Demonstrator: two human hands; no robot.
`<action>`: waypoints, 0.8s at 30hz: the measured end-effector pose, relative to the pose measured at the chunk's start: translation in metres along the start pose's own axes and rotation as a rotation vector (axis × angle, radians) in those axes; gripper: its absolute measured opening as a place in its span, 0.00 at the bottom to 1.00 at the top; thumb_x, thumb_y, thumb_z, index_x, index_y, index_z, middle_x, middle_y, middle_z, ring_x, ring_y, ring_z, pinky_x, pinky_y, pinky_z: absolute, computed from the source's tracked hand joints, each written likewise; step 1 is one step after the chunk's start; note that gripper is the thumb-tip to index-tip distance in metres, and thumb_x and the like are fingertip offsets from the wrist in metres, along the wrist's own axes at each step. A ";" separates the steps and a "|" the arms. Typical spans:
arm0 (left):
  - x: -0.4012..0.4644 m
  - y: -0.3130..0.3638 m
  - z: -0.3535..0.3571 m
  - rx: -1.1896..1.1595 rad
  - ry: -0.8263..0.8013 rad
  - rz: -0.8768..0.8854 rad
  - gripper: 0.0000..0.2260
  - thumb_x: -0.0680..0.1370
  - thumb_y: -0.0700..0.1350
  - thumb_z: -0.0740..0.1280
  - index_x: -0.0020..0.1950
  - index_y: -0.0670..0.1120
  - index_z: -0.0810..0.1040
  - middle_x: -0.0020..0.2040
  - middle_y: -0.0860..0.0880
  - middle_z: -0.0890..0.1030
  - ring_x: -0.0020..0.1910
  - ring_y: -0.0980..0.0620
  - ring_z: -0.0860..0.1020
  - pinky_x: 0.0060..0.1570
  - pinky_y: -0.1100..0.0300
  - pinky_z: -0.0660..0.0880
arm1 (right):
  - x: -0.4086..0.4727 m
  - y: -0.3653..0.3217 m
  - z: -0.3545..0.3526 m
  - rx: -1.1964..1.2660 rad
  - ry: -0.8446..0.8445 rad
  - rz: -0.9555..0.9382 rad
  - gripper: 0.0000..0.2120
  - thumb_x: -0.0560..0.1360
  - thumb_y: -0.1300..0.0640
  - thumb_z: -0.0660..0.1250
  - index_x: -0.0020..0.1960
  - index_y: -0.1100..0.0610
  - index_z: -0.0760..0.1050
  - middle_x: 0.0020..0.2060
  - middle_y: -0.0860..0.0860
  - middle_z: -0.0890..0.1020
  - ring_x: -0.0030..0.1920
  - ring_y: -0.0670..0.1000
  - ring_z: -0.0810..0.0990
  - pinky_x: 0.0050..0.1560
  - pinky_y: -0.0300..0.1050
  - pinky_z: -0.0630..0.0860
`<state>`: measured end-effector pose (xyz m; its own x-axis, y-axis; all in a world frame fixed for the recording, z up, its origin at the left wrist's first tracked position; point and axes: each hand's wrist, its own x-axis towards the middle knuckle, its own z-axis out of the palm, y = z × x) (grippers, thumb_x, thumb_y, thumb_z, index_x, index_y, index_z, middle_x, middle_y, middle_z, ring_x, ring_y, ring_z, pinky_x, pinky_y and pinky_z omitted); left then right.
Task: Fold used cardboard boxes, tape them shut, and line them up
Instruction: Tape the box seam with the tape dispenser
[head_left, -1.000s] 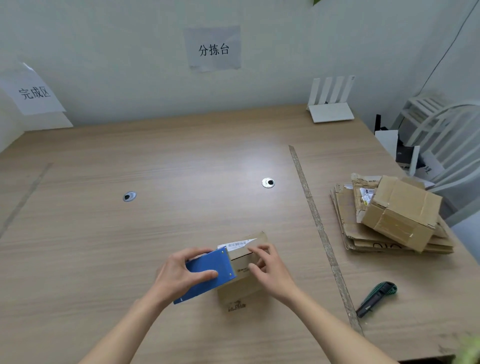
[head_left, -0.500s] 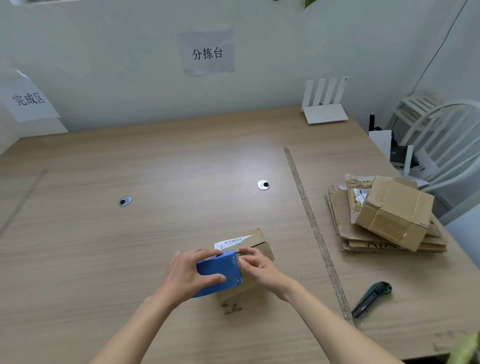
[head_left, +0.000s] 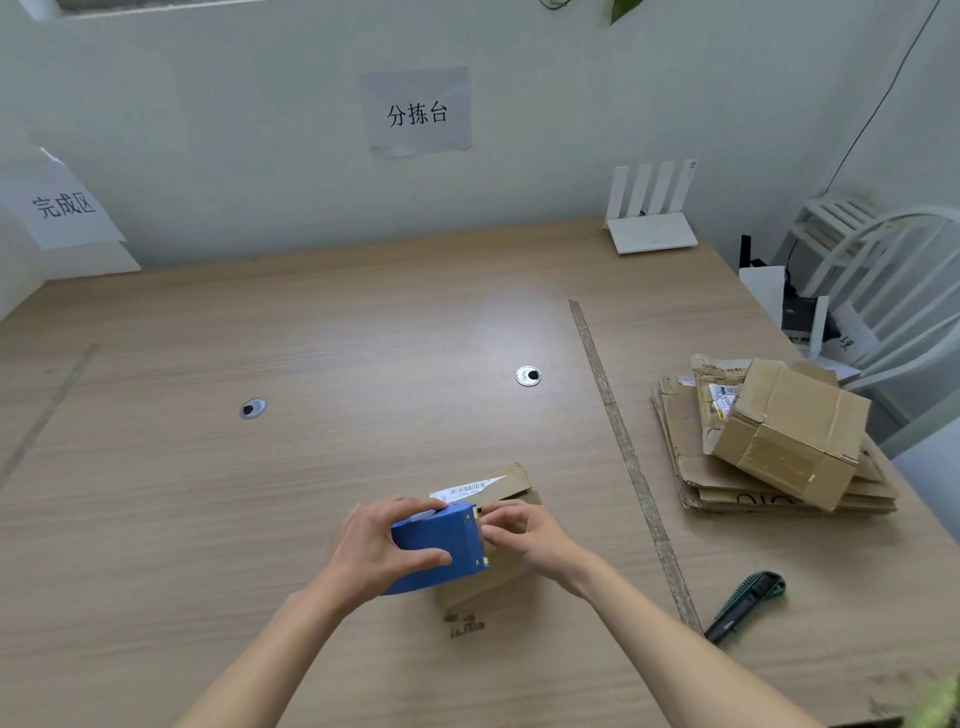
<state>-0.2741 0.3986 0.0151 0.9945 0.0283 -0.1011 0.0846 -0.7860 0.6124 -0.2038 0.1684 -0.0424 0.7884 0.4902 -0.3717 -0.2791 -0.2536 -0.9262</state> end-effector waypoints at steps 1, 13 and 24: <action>0.001 0.000 0.000 0.000 -0.002 -0.002 0.24 0.62 0.67 0.74 0.58 0.71 0.77 0.49 0.66 0.81 0.47 0.60 0.78 0.46 0.57 0.76 | 0.000 0.000 0.000 -0.008 0.017 0.004 0.04 0.78 0.59 0.71 0.51 0.55 0.85 0.59 0.48 0.81 0.56 0.42 0.81 0.53 0.29 0.75; 0.011 0.001 -0.014 0.151 -0.060 -0.081 0.21 0.70 0.67 0.70 0.62 0.70 0.76 0.51 0.69 0.79 0.49 0.67 0.75 0.42 0.67 0.69 | 0.016 -0.001 -0.019 -0.127 0.274 0.168 0.08 0.80 0.55 0.67 0.46 0.55 0.83 0.38 0.52 0.87 0.45 0.49 0.87 0.51 0.41 0.80; 0.024 -0.007 -0.007 0.206 -0.113 -0.120 0.24 0.68 0.70 0.66 0.63 0.68 0.75 0.49 0.65 0.80 0.47 0.62 0.77 0.42 0.65 0.72 | 0.033 -0.001 -0.071 0.117 0.367 0.291 0.06 0.82 0.61 0.63 0.50 0.63 0.76 0.46 0.58 0.80 0.43 0.57 0.88 0.44 0.48 0.85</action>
<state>-0.2505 0.4087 0.0137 0.9639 0.0684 -0.2574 0.1751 -0.8908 0.4193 -0.1385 0.1254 -0.0495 0.8038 0.0803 -0.5895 -0.5604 -0.2307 -0.7955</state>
